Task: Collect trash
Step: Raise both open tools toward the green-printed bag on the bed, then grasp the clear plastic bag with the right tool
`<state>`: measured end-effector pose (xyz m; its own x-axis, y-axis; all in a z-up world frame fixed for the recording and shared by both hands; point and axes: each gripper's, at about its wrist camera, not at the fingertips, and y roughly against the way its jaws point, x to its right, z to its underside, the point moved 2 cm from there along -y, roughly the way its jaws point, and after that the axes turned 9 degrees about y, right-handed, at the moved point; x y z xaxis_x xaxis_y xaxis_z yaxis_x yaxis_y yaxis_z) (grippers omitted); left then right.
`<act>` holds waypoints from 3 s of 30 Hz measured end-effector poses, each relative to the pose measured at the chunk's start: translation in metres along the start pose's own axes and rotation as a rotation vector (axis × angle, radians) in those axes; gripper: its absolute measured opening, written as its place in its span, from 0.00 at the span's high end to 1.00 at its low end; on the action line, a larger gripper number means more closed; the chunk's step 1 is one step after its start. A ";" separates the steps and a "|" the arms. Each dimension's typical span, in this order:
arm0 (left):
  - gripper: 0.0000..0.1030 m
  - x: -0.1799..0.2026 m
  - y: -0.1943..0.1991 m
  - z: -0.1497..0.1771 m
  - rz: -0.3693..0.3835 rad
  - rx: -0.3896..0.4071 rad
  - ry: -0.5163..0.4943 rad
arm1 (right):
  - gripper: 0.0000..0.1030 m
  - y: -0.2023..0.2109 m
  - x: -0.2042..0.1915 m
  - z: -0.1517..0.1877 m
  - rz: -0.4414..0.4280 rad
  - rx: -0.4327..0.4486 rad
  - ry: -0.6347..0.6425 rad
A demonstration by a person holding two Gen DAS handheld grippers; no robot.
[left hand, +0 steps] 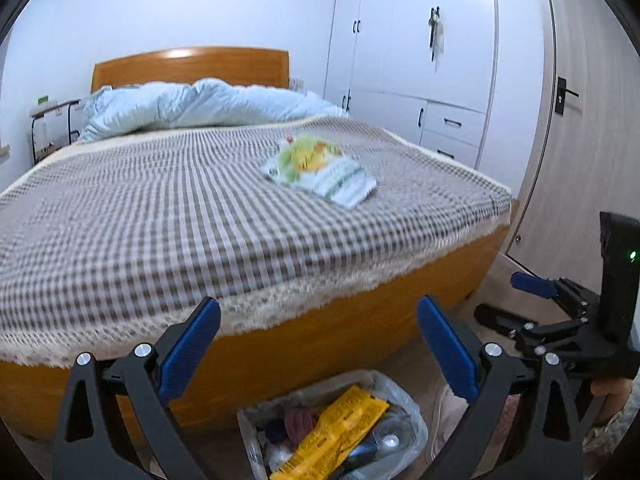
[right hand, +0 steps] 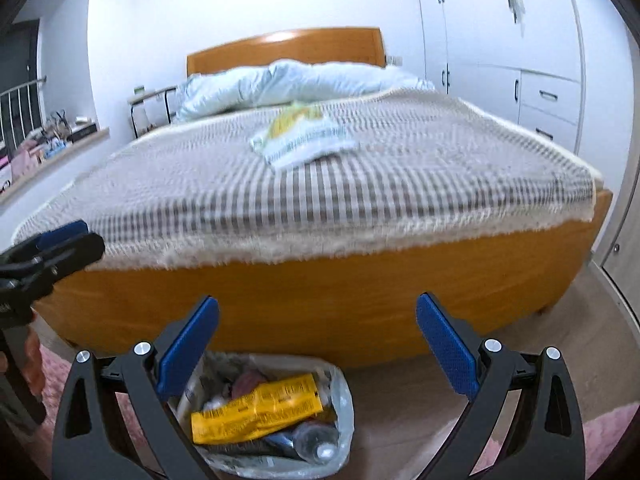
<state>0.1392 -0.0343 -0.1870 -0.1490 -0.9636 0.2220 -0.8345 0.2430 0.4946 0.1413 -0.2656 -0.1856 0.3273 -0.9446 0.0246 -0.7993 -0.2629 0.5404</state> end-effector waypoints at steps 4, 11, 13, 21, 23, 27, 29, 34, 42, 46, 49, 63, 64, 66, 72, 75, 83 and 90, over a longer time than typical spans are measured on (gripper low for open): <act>0.07 0.000 0.004 -0.014 0.000 0.039 0.004 | 0.08 0.007 0.005 -0.017 0.015 0.047 -0.003; 0.07 -0.001 0.003 -0.037 -0.003 0.088 0.013 | 0.08 0.008 0.019 -0.037 0.068 0.109 0.004; 0.07 -0.002 0.001 -0.044 -0.010 0.104 0.015 | 0.08 0.005 0.023 -0.041 0.083 0.117 0.008; 0.07 -0.008 -0.007 -0.067 -0.023 0.150 0.034 | 0.08 -0.005 0.040 -0.062 0.095 0.159 0.000; 0.07 -0.010 -0.011 -0.074 -0.030 0.156 0.038 | 0.08 -0.007 0.043 -0.070 0.101 0.183 0.007; 0.07 -0.010 -0.017 -0.087 -0.026 0.168 0.042 | 0.08 -0.009 0.048 -0.087 0.108 0.231 0.014; 0.07 -0.009 -0.021 -0.095 -0.023 0.179 0.036 | 0.08 -0.011 0.050 -0.098 0.113 0.253 0.027; 0.07 -0.004 -0.035 -0.112 -0.027 0.211 0.027 | 0.08 -0.020 0.053 -0.125 0.126 0.287 0.071; 0.07 -0.003 -0.060 -0.138 -0.026 0.223 0.035 | 0.08 -0.035 0.063 -0.167 0.158 0.340 0.078; 0.07 -0.002 -0.071 -0.157 -0.025 0.218 0.049 | 0.08 -0.048 0.069 -0.186 0.172 0.339 0.068; 0.07 0.000 -0.079 -0.171 -0.014 0.223 0.051 | 0.08 -0.059 0.077 -0.194 0.172 0.313 0.041; 0.07 -0.013 -0.139 -0.200 -0.007 0.155 0.105 | 0.08 -0.144 0.093 -0.208 0.207 0.129 -0.052; 0.07 -0.015 -0.145 -0.201 -0.018 0.148 0.107 | 0.08 -0.151 0.095 -0.207 0.212 0.111 -0.054; 0.07 -0.020 -0.152 -0.202 -0.033 0.134 0.117 | 0.08 -0.175 0.099 -0.205 0.222 0.035 -0.062; 0.07 -0.032 -0.177 -0.205 -0.053 0.078 0.124 | 0.08 -0.234 0.101 -0.192 0.175 -0.172 -0.084; 0.07 -0.040 -0.189 -0.209 -0.063 0.054 0.153 | 0.08 -0.250 0.087 -0.190 0.103 -0.222 -0.072; 0.07 -0.052 -0.193 -0.209 -0.060 0.034 0.208 | 0.08 -0.256 0.040 -0.187 -0.027 -0.245 0.024; 0.07 -0.051 -0.191 -0.205 -0.076 0.030 0.190 | 0.08 -0.278 0.041 -0.177 0.005 -0.292 -0.012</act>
<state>0.4152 -0.0087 -0.1204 0.0154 -0.9401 0.3406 -0.8552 0.1641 0.4916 0.4660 -0.1967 -0.1855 0.3160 -0.9486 0.0189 -0.6215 -0.1919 0.7595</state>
